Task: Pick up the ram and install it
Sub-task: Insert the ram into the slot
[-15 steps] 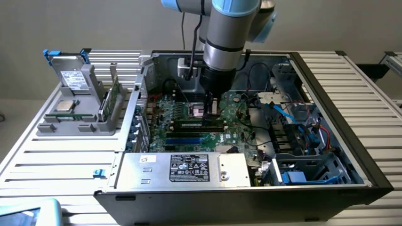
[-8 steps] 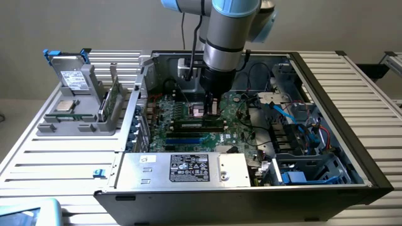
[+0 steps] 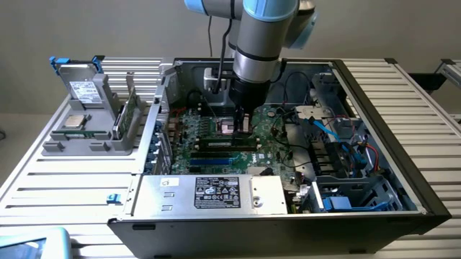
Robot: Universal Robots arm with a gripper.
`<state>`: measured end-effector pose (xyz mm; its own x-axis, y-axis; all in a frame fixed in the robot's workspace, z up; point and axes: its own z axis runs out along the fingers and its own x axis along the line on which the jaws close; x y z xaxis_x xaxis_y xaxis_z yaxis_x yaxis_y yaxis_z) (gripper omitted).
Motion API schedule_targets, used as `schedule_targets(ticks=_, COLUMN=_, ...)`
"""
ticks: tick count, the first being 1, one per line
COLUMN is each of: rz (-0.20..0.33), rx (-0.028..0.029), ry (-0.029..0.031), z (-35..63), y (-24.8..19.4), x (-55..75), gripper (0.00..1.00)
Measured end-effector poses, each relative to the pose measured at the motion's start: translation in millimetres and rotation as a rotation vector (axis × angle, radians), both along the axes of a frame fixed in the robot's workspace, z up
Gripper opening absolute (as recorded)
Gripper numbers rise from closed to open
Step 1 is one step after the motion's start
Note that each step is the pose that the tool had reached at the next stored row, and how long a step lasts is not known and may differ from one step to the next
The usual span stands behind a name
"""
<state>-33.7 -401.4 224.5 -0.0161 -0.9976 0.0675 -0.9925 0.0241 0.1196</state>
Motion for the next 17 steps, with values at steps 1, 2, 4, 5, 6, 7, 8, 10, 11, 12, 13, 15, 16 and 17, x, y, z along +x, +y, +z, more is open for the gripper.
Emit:
schedule_targets(ticks=1, rz=0.0, rx=0.0, ry=0.0, z=-0.4, y=0.1, x=0.0, gripper=0.15)
schedule_targets(ticks=2, rz=0.0, rx=-0.0001, ry=0.0, z=-0.7, y=0.1, x=0.0, gripper=0.15)
schedule_targets(ticks=4, rz=0.0, rx=-0.0004, ry=0.0002, z=-0.7, y=0.1, x=0.0, gripper=0.15)
schedule_targets(ticks=5, rz=0.0, rx=-0.0003, ry=0.0002, z=-0.7, y=0.1, x=0.0, gripper=0.15)
schedule_targets(ticks=6, rz=0.0, rx=-0.0001, ry=0.0, z=-0.8, y=0.1, x=0.0, gripper=0.15)
schedule_targets(ticks=7, rz=0.0, rx=0.0, ry=0.0, z=-0.8, y=0.1, x=0.0, gripper=0.15)
schedule_targets(ticks=8, rz=0.0, rx=0.0, ry=0.0, z=-0.8, y=0.1, x=0.0, gripper=0.15)
schedule_targets(ticks=10, rz=0.0, rx=0.0, ry=0.0001, z=-0.8, y=0.1, x=0.0, gripper=0.15)
schedule_targets(ticks=11, rz=0.0, rx=0.0, ry=0.0, z=-0.8, y=0.1, x=0.0, gripper=0.16)
schedule_targets(ticks=12, rz=0.0, rx=0.0, ry=0.0, z=-0.9, y=0.1, x=0.0, gripper=0.16)
schedule_targets(ticks=13, rz=0.0, rx=0.0, ry=0.0, z=-0.8, y=0.1, x=0.0, gripper=0.23)
schedule_targets(ticks=15, rz=0.0, rx=0.0, ry=0.0, z=-0.8, y=0.1, x=0.0, gripper=0.23)
schedule_targets(ticks=16, rz=0.0, rx=0.0001, ry=-0.0001, z=-0.4, y=0.2, x=0.6, gripper=0.23)
schedule_targets(ticks=17, rz=0.0, rx=0.0002, ry=-0.0001, z=0.8, y=0.2, x=1.7, gripper=0.23)
